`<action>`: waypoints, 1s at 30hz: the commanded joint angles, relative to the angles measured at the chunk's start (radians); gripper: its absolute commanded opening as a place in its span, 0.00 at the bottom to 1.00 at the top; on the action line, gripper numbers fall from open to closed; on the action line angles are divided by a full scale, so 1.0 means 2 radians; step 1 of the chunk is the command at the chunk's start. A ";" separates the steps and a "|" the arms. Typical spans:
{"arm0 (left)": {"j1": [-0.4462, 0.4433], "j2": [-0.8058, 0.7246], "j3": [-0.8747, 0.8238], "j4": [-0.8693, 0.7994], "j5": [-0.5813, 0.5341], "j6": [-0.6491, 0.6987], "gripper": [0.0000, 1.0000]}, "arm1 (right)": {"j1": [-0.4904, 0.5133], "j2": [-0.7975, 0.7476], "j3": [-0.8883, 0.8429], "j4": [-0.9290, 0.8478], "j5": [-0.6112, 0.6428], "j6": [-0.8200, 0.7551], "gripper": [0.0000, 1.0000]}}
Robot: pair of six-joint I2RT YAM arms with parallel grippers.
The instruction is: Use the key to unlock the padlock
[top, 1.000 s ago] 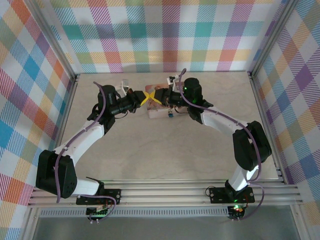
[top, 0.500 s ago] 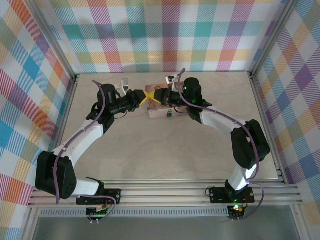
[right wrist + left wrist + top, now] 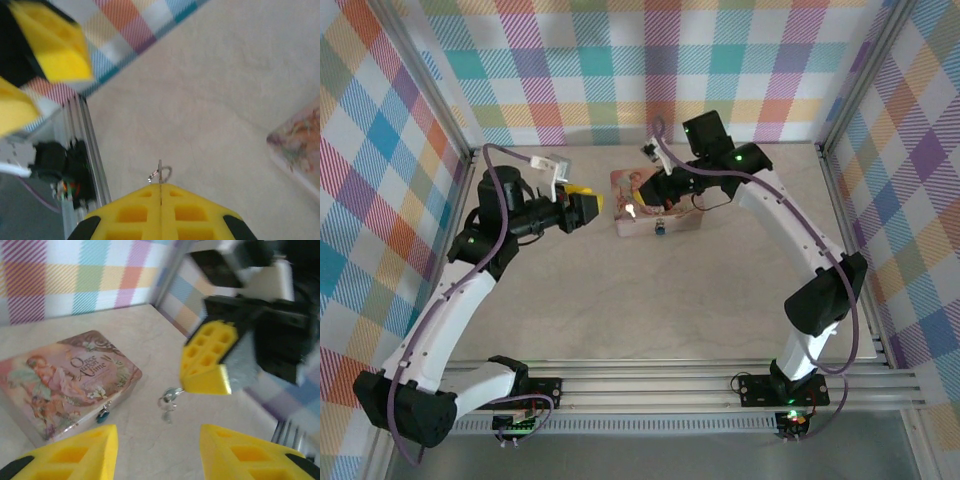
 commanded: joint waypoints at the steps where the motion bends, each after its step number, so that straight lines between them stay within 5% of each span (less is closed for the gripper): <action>1: 0.003 0.006 -0.001 -0.048 0.075 0.137 0.47 | -0.004 0.016 0.004 -0.102 -0.008 -0.095 0.00; 10: 0.001 0.069 0.027 -0.086 0.216 0.182 0.45 | -0.001 0.009 -0.002 -0.105 -0.055 -0.115 0.00; 30: -0.037 0.173 0.073 -0.132 0.224 0.208 0.42 | 0.005 -0.010 -0.037 -0.062 -0.087 -0.097 0.00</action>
